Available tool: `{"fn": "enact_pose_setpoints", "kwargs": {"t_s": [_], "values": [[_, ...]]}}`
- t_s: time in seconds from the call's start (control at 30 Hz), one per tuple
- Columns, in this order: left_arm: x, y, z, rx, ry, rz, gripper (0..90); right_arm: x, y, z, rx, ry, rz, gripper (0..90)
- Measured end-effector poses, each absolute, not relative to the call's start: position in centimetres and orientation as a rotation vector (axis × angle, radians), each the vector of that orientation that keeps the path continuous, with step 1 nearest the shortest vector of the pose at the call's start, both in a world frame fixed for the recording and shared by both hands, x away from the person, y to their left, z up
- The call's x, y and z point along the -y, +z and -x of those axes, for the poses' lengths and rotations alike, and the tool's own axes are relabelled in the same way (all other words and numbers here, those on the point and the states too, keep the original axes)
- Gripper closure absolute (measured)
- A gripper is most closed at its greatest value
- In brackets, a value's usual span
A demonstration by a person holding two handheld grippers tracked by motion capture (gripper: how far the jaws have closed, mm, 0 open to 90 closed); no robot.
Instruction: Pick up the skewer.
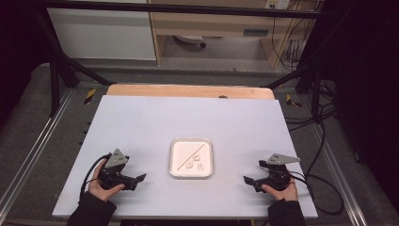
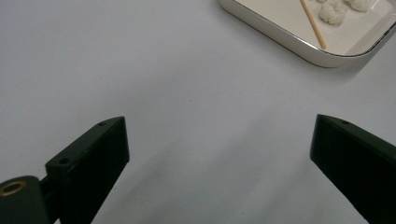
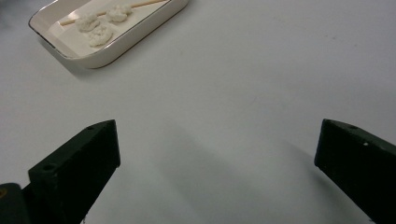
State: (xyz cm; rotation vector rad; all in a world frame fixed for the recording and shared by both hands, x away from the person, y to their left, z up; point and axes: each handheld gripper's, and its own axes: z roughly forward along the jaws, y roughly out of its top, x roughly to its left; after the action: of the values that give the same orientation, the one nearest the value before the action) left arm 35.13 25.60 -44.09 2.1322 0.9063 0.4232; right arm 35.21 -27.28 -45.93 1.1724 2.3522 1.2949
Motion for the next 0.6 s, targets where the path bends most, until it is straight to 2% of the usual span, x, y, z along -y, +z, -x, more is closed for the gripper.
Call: {"fn": "enact_pose_setpoints", "kwargs": {"t_s": [0.6], "values": [[-23.8,-43.2,-35.3,-0.914,0.429,-2.146,4.7,27.3,-46.0,-35.2,-2.353,1.278,-1.170,0.8]]}}
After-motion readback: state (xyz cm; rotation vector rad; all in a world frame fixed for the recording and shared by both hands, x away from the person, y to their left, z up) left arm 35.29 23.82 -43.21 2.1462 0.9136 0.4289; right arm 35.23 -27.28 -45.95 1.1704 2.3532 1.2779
